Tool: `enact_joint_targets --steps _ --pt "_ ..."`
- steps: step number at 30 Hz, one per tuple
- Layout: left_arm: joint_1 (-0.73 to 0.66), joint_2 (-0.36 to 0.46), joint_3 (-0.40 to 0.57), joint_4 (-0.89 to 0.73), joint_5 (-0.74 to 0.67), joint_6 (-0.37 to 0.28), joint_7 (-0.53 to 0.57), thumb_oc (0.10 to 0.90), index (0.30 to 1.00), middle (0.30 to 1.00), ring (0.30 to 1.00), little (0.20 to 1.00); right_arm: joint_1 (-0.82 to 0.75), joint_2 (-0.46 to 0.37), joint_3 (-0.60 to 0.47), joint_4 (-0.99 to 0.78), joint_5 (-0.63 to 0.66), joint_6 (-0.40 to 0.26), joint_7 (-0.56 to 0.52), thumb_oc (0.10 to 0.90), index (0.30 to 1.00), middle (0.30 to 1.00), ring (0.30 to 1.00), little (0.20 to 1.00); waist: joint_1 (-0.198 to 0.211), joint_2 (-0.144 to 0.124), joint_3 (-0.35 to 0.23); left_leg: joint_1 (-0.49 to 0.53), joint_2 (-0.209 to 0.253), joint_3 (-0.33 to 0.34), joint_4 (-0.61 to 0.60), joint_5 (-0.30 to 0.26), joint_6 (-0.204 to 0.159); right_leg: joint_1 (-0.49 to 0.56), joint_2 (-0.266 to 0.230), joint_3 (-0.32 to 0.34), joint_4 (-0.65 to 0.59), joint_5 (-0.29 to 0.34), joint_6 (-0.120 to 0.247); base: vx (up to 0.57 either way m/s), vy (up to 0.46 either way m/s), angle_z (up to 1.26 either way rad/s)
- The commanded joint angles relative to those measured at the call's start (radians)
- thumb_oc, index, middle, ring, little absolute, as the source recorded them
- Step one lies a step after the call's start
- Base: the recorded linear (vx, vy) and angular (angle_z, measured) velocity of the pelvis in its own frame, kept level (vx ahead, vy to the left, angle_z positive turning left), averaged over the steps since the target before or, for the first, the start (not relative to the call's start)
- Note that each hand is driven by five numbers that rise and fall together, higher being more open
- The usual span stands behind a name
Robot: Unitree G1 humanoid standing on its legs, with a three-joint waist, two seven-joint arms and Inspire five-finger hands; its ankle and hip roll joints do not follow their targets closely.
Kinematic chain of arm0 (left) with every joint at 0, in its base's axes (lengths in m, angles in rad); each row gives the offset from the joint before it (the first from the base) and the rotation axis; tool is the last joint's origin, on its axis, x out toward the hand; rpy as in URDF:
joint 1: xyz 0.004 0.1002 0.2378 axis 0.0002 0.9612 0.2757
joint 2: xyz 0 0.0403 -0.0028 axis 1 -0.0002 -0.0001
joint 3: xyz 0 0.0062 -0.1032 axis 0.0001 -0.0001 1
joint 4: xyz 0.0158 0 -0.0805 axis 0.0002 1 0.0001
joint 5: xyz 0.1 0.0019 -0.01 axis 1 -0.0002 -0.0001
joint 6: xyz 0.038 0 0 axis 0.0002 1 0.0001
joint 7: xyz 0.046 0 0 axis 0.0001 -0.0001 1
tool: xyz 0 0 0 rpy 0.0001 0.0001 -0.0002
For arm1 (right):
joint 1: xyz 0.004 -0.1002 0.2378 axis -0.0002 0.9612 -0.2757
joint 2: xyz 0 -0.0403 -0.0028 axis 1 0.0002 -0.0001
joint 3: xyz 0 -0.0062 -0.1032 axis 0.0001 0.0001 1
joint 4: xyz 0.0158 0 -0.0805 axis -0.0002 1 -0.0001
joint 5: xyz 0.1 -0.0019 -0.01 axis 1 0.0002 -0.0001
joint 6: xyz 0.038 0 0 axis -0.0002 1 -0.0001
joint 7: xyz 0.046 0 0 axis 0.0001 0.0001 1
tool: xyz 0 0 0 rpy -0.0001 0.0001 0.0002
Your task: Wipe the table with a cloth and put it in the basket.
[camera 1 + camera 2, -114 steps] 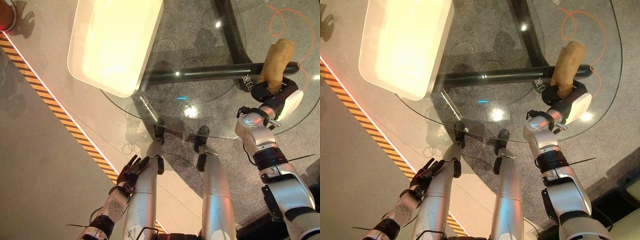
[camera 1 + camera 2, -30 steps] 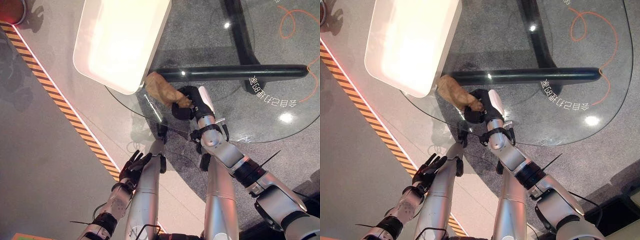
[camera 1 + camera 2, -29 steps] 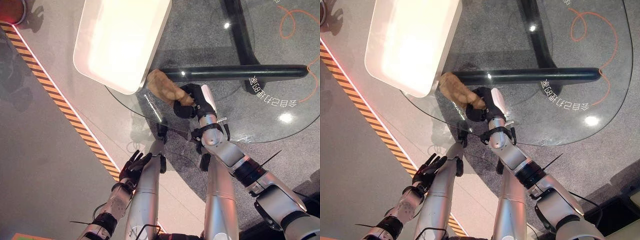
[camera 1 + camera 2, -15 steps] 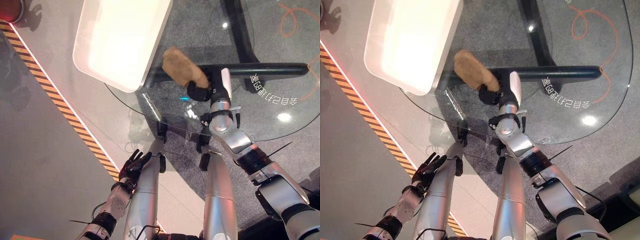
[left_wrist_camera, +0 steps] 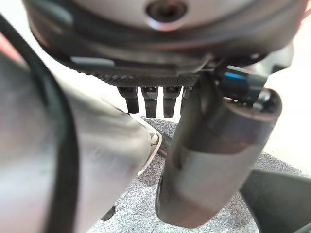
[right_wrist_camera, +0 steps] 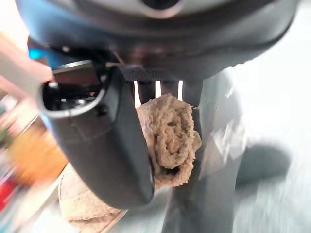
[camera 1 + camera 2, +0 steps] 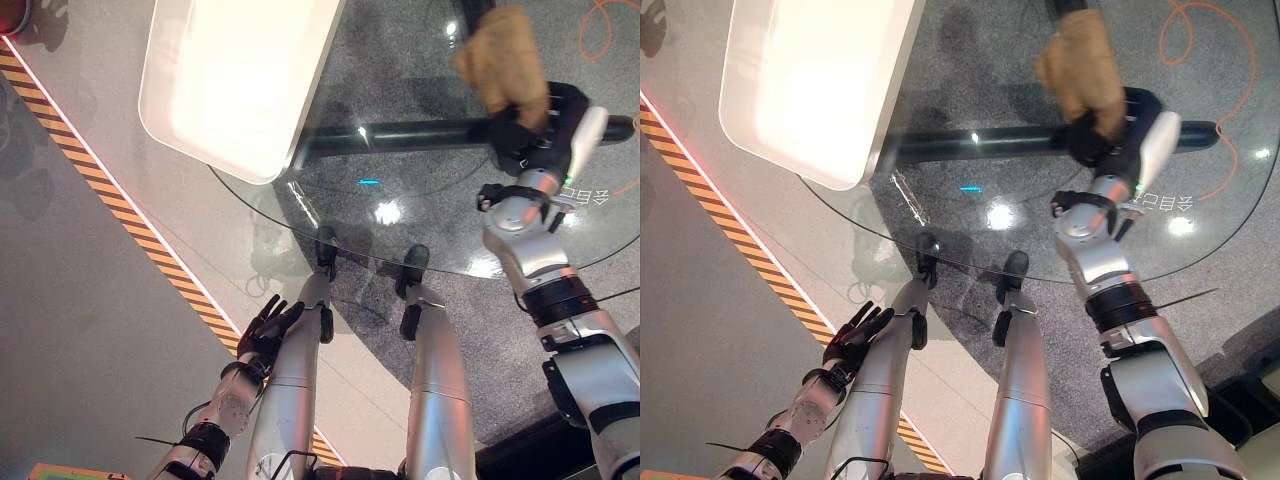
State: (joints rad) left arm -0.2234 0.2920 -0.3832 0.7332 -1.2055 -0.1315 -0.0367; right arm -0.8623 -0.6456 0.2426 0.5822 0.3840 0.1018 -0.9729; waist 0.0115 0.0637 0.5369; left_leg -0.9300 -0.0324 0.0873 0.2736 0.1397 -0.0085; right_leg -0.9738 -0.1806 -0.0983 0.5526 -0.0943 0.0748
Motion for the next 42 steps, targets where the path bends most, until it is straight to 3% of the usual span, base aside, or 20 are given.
enact_joint_targets --steps 1,4,10,24,30,35,42 --pt "0.102 -0.031 -0.018 -0.034 -0.022 0.014 -0.033 0.800 0.900 0.900 0.900 0.900 0.111 -0.169 -0.102 0.035 0.056 -0.050 -0.186 0.100 0.300 0.300 0.300 0.200 -0.024 0.045 -0.017 0.022 -0.032 0.050 0.151 -0.210 0.002 0.018 0.094 -0.025 -0.196 0.154 0.014 0.00 0.000 0.00" --pt "0.106 -0.024 -0.021 -0.048 -0.031 0.016 -0.031 0.800 0.900 0.900 0.900 0.900 0.130 -0.162 -0.145 0.045 0.149 -0.143 -0.178 0.100 0.300 0.300 0.300 0.200 -0.026 0.048 -0.017 0.024 -0.036 0.047 0.144 -0.207 0.002 0.021 0.098 -0.021 -0.202 0.154 0.013 -0.01 0.001 -0.07" --pt "0.103 -0.020 -0.024 -0.052 -0.034 0.023 -0.023 0.800 0.900 0.900 0.900 0.900 0.135 -0.150 -0.163 0.073 0.217 -0.214 -0.170 0.100 0.300 0.300 0.300 0.200 -0.024 0.051 -0.017 0.026 -0.039 0.044 0.143 -0.207 0.002 0.024 0.096 -0.023 -0.203 0.155 0.011 0.00 0.000 -0.02" --pt "0.096 -0.022 -0.015 -0.047 -0.041 0.033 -0.018 0.800 0.900 0.900 0.900 0.900 0.082 -0.159 -0.095 -0.005 0.100 -0.159 -0.036 0.100 0.300 0.300 0.300 0.200 -0.020 0.047 -0.017 0.030 -0.040 0.044 0.132 -0.199 0.000 0.029 0.097 -0.028 -0.211 0.155 0.012 0.00 0.002 -0.01" --pt "0.096 -0.029 0.000 -0.039 -0.032 0.030 -0.025 0.800 0.900 0.900 0.900 0.900 0.073 -0.148 -0.050 -0.092 -0.040 -0.083 0.114 0.100 0.300 0.300 0.300 0.200 -0.020 0.040 -0.017 0.028 -0.041 0.042 0.131 -0.198 -0.002 0.027 0.098 -0.030 -0.208 0.152 0.014 0.00 0.000 0.00" --pt "0.089 -0.042 0.019 -0.029 -0.015 0.031 -0.033 0.800 0.900 0.900 0.900 0.900 0.126 -0.080 0.023 -0.212 -0.133 -0.012 0.310 0.100 0.300 0.300 0.300 0.200 -0.023 0.031 -0.017 0.026 -0.041 0.046 0.129 -0.194 -0.002 0.024 0.097 -0.035 -0.207 0.151 0.015 0.00 0.000 0.00" --pt "0.066 -0.062 0.019 0.012 -0.013 0.019 -0.055 0.800 0.900 0.900 0.900 0.900 0.131 0.001 0.117 -0.207 -0.179 -0.035 0.433 0.100 0.300 0.300 0.300 0.200 -0.021 0.036 -0.017 0.029 -0.038 0.058 0.126 -0.188 -0.008 0.026 0.089 -0.042 -0.204 0.144 0.015 0.00 0.003 0.00"
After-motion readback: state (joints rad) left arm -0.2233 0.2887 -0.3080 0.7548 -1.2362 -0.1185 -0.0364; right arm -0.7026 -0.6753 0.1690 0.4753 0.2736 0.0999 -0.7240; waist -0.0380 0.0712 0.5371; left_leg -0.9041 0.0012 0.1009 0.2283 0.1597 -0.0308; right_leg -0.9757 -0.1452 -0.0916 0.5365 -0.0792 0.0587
